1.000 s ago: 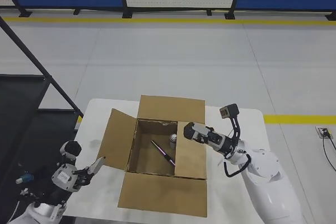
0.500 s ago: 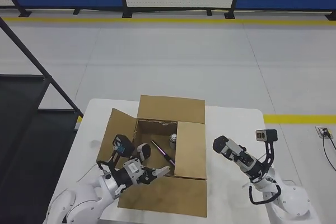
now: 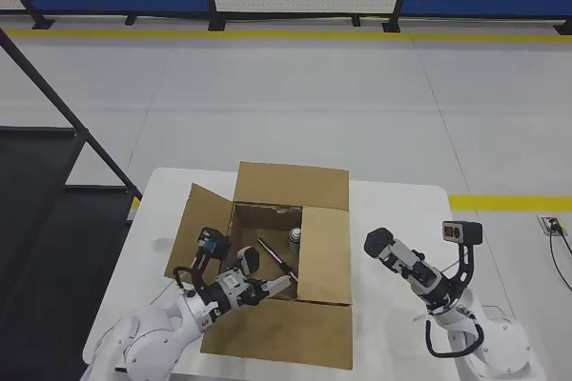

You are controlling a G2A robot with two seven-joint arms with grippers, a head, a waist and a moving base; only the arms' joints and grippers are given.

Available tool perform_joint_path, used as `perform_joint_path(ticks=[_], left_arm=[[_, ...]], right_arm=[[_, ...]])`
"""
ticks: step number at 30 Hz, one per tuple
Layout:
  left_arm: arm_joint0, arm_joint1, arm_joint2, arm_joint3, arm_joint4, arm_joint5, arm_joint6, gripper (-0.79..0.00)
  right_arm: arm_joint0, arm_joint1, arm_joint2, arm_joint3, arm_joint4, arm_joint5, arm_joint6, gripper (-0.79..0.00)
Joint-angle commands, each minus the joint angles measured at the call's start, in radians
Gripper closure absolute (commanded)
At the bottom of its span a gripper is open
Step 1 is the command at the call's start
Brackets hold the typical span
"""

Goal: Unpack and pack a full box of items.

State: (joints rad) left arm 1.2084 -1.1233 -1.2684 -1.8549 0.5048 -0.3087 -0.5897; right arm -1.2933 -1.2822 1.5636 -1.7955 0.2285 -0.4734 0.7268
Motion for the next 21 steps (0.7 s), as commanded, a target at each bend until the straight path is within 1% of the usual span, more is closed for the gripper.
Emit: perform_joint_path(ticks=[1, 6, 10, 12, 15, 19, 21], left_arm=[[-0.066, -0.008, 0.048, 0.079, -0.033, 0.002, -0.040, -0.785], [-0.203, -0.035, 0.170, 0.250, -0.104, 0.000, -0.078, -0.785], [-0.274, -0.059, 0.252, 0.334, -0.139, -0.012, -0.075, -0.785], [-0.295, -0.068, 0.281, 0.357, -0.168, -0.021, -0.076, -0.785], [-0.322, -0.077, 0.306, 0.374, -0.165, -0.024, -0.071, -0.785], [-0.326, -0.081, 0.300, 0.353, -0.185, -0.045, -0.039, -0.785], [-0.319, -0.080, 0.292, 0.334, -0.160, -0.051, -0.011, -0.785]], right_arm=[[-0.022, 0.003, 0.020, -0.013, 0.004, -0.008, -0.013, -0.785], [-0.103, 0.011, 0.092, -0.045, 0.029, -0.032, -0.047, -0.785], [-0.160, 0.016, 0.138, -0.064, 0.055, -0.047, -0.060, -0.785], [-0.178, 0.019, 0.152, -0.071, 0.062, -0.051, -0.059, -0.785], [-0.195, 0.021, 0.161, -0.080, 0.070, -0.060, -0.062, -0.785], [-0.203, 0.024, 0.162, -0.087, 0.073, -0.064, -0.065, -0.785], [-0.203, 0.025, 0.161, -0.087, 0.073, -0.066, -0.066, -0.785]])
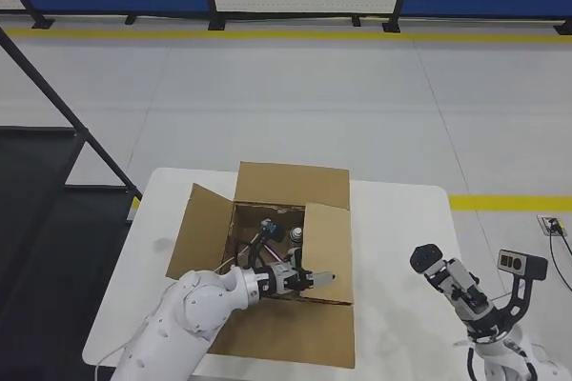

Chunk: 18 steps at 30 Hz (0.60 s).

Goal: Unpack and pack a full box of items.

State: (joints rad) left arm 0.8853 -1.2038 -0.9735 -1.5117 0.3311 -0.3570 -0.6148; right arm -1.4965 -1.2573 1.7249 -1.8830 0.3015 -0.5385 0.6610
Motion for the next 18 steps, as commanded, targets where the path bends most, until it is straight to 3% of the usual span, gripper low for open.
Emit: perform_joint_path(ticks=[1, 9, 18], left_arm=[[0.008, 0.000, -0.003, -0.021, 0.014, -0.007, 0.024, -0.785], [-0.024, -0.022, 0.054, -0.066, 0.021, 0.009, 0.066, -0.785], [-0.147, -0.081, 0.203, 0.021, 0.021, 0.040, 0.075, -0.785]], right_arm=[[0.001, 0.001, 0.000, 0.002, 0.002, -0.001, -0.004, -0.785], [-0.012, 0.006, 0.025, -0.005, 0.035, -0.023, -0.031, -0.785], [-0.060, 0.010, 0.075, -0.019, 0.075, -0.057, -0.069, -0.785]])
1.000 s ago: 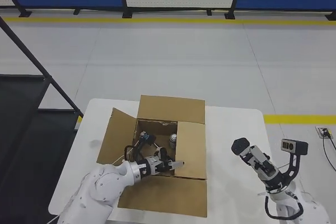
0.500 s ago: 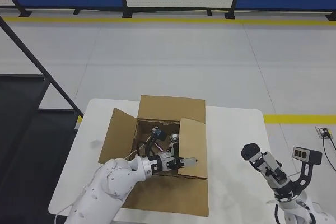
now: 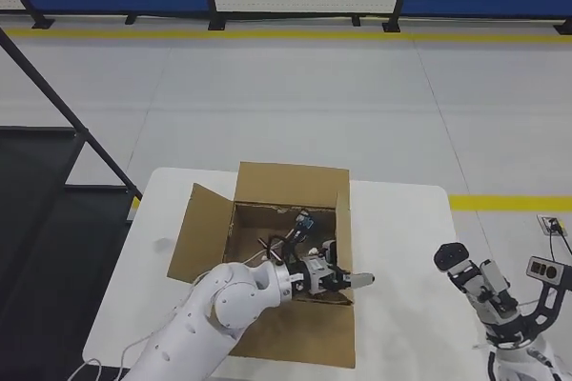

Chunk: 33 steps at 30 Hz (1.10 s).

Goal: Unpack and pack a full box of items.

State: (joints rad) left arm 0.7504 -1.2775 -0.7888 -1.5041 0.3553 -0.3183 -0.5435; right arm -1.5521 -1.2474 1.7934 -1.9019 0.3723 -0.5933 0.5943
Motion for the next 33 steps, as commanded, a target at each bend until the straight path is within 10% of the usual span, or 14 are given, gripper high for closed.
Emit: perform_joint_path(ticks=[1, 20, 33], left_arm=[[-0.024, -0.015, 0.035, 0.029, -0.010, 0.002, 0.006, -0.785], [-0.223, -0.169, 0.251, 0.326, -0.046, 0.076, -0.046, -0.785], [-0.203, -0.179, 0.177, 0.278, -0.056, 0.007, 0.004, -0.785]], right_arm=[[-0.011, 0.001, 0.014, -0.002, 0.011, -0.006, -0.006, -0.785], [-0.130, 0.006, 0.128, -0.016, 0.096, -0.050, -0.038, -0.785], [-0.114, 0.009, 0.142, -0.022, 0.123, -0.047, -0.052, -0.785]])
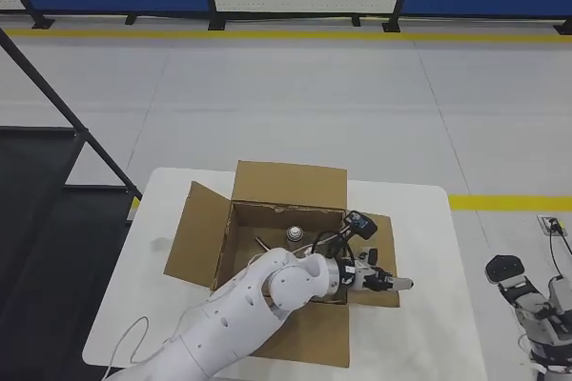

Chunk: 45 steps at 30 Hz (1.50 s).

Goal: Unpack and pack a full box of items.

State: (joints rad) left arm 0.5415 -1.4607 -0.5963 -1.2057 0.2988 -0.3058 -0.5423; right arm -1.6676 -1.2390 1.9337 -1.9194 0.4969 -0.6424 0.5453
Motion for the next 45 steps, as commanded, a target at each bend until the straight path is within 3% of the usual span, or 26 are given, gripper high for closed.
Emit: perform_joint_path(ticks=[1, 4, 7, 12, 16, 21, 26, 28, 32, 39, 41, 45], left_arm=[[0.014, 0.011, -0.036, -0.044, 0.005, -0.008, 0.006, -0.785], [0.060, 0.039, -0.121, -0.135, -0.007, -0.017, -0.005, -0.785], [0.124, 0.085, -0.262, -0.258, 0.008, -0.016, -0.060, -0.785], [0.323, 0.160, -0.567, -0.523, -0.008, -0.005, -0.146, -0.785], [0.483, 0.198, -0.798, -0.682, -0.027, -0.003, -0.169, -0.785], [0.648, 0.225, -1.042, -0.768, -0.091, -0.028, -0.156, -0.785], [0.791, 0.238, -1.225, -0.777, -0.210, -0.078, -0.131, -0.785], [0.840, 0.240, -1.280, -0.765, -0.258, -0.102, -0.121, -0.785], [0.918, 0.243, -1.333, -0.735, -0.366, -0.153, -0.131, -0.785], [0.918, 0.243, -1.333, -0.735, -0.366, -0.153, -0.131, -0.785], [0.918, 0.243, -1.333, -0.735, -0.366, -0.153, -0.131, -0.785], [0.917, 0.244, -1.313, -0.739, -0.371, -0.135, -0.120, -0.785]], right_arm=[[0.003, 0.000, 0.003, -0.012, -0.005, 0.003, -0.005, -0.785], [0.014, 0.001, 0.004, -0.040, -0.035, 0.019, -0.017, -0.785], [0.041, 0.003, -0.006, -0.078, -0.099, 0.061, -0.039, -0.785], [0.130, 0.009, -0.072, -0.157, -0.269, 0.176, -0.034, -0.785], [0.255, 0.016, -0.184, -0.183, -0.438, 0.297, 0.012, -0.785], [0.447, 0.019, -0.388, -0.128, -0.665, 0.422, 0.087, -0.785], [0.623, 0.012, -0.584, -0.008, -0.796, 0.544, 0.210, -0.785], [0.676, 0.006, -0.636, 0.050, -0.769, 0.589, 0.250, -0.785], [0.676, 0.006, -0.636, 0.050, -0.769, 0.589, 0.250, -0.785], [0.676, 0.007, -0.643, 0.048, -0.783, 0.580, 0.254, -0.785], [0.701, 0.007, -0.680, 0.065, -0.852, 0.584, 0.272, -0.785], [0.806, 0.005, -0.811, 0.070, -1.182, 0.704, 0.371, -0.785]])
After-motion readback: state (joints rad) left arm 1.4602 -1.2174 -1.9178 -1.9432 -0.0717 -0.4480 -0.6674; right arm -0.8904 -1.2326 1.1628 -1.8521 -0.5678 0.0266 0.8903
